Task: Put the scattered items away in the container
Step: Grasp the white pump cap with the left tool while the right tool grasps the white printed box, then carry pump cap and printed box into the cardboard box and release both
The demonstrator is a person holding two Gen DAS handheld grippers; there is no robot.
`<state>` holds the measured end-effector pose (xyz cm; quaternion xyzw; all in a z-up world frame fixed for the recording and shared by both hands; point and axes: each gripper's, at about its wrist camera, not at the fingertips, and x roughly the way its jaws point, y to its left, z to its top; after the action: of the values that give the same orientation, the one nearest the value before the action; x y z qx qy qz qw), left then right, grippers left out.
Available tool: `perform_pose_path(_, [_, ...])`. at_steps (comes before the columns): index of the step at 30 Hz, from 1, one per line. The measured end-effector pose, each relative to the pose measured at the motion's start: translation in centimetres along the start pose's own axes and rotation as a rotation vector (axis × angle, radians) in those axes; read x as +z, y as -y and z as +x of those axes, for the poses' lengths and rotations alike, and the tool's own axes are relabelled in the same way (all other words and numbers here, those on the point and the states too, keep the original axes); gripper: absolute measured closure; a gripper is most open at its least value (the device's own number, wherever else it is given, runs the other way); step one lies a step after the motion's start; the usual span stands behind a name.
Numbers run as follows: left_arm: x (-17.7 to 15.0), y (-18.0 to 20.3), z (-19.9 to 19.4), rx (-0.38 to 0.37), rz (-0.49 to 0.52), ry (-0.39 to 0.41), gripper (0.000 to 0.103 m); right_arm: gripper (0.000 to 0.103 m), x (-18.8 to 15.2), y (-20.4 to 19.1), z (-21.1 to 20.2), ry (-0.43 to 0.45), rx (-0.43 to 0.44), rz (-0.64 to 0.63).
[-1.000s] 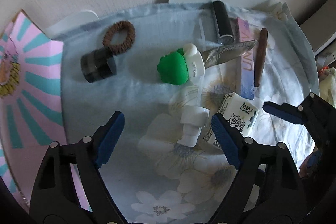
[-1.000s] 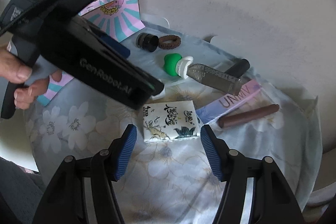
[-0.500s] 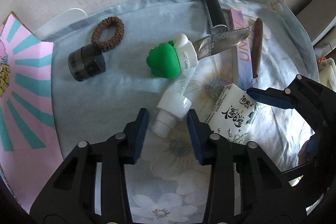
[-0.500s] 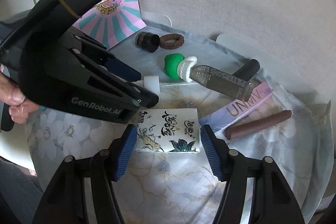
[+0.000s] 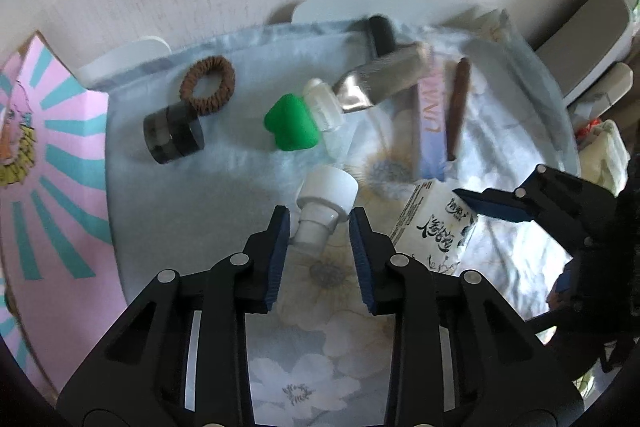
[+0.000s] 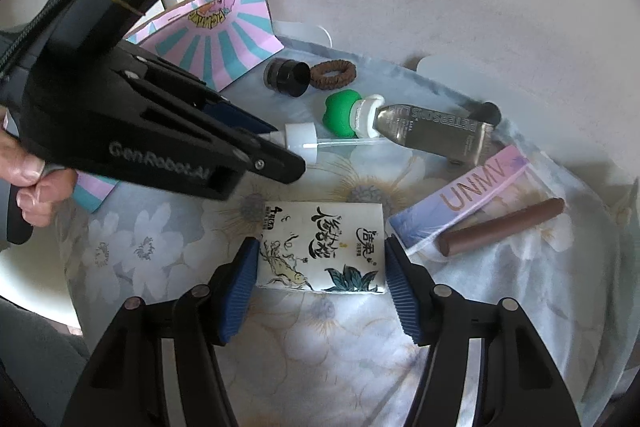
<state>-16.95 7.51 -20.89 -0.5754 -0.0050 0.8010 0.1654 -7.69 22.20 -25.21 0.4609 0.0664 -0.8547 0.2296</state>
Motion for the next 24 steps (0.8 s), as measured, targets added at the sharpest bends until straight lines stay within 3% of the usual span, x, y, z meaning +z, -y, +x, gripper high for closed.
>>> perform_pose_path(8, [-0.3,1.5,-4.9,-0.056,0.006,0.092,0.080,0.045,-0.3,-0.7,-2.7,0.030,-0.034,0.041])
perform_pose_path(10, [-0.4,1.8,-5.9,-0.071,0.010,0.110,0.087,0.045,-0.3,-0.8,-3.3,0.040,-0.041,0.050])
perform_pose_path(24, [-2.1,3.8,-14.0,-0.092,0.036,0.276,0.087,0.045,0.4,-3.7,-8.0,0.116,-0.114,0.029])
